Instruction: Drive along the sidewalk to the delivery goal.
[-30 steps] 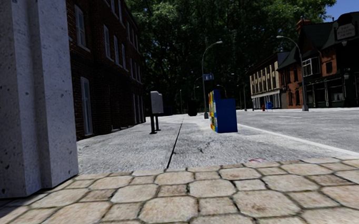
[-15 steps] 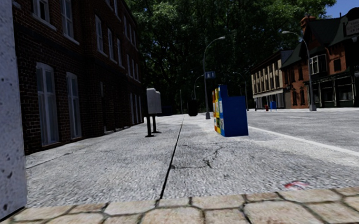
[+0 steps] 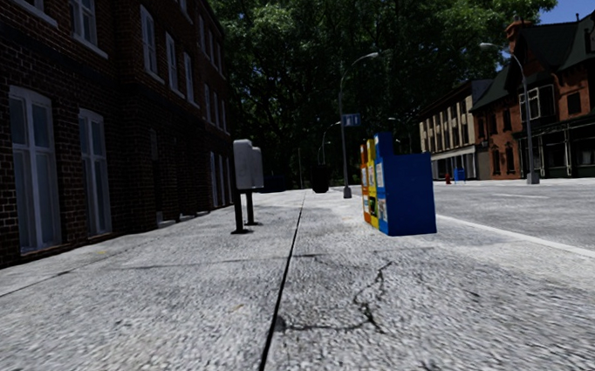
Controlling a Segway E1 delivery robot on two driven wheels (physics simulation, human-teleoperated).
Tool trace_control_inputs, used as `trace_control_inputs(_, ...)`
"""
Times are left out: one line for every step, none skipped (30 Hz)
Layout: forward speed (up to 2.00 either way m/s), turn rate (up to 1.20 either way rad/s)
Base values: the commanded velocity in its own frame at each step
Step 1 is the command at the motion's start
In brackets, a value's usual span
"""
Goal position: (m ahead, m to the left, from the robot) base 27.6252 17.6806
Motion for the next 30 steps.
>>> trace_control_inputs(2.0,0.0)
trace_control_inputs(2.0,0.0)
trace_control_inputs(2.0,0.0)
trace_control_inputs(2.0,0.0)
trace_control_inputs(2.0,0.0)
trace_control_inputs(2.0,0.0)
trace_control_inputs(2.0,0.0)
trace_control_inputs(2.0,0.0)
trace_control_inputs(2.0,0.0)
trace_control_inputs(2.0,0.0)
trace_control_inputs(2.0,0.0)
trace_control_inputs(2.0,0.0)
trace_control_inputs(2.0,0.0)
trace_control_inputs(2.0,0.0)
trace_control_inputs(2.0,0.0)
trace_control_inputs(2.0,0.0)
trace_control_inputs(2.0,0.0)
trace_control_inputs(2.0,0.0)
trace_control_inputs(2.0,0.0)
trace_control_inputs(2.0,0.0)
trace_control_inputs(2.0,0.0)
trace_control_inputs(2.0,0.0)
trace_control_inputs(2.0,0.0)
trace_control_inputs(2.0,0.0)
trace_control_inputs(2.0,0.0)
trace_control_inputs(2.0,0.0)
trace_control_inputs(2.0,0.0)
trace_control_inputs(2.0,0.0)
trace_control_inputs(2.0,0.0)
trace_control_inputs(2.0,0.0)
